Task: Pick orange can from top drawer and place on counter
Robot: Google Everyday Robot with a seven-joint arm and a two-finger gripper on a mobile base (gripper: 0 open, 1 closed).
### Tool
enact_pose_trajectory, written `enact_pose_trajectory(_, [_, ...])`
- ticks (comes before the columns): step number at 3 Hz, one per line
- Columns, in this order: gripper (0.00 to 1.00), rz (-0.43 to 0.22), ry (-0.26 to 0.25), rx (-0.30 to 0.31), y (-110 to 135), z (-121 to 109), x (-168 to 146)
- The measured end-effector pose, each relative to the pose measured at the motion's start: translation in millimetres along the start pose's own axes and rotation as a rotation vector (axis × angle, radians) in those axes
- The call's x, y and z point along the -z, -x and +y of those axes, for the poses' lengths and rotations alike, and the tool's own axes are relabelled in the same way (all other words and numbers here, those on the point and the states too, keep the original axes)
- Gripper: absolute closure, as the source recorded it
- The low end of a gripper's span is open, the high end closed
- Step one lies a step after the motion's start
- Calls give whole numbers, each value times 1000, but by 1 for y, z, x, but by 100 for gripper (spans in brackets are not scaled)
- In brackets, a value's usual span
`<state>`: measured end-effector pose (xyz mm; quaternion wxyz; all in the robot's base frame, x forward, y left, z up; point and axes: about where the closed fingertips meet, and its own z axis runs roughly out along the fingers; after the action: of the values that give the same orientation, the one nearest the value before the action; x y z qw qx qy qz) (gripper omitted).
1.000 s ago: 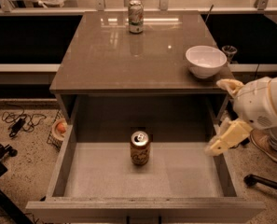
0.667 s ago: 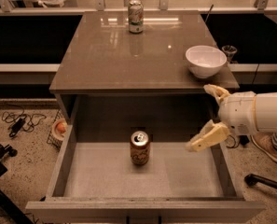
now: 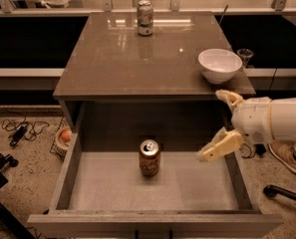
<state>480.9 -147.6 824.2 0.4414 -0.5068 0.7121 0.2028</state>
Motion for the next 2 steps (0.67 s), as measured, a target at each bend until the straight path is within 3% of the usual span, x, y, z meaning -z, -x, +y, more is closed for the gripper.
enact_pose_trajectory(1, [0,-74,44,-26,-17,5,-44])
enact_pose_trajectory(2, [0,-226,136,-53,-30,16,-116])
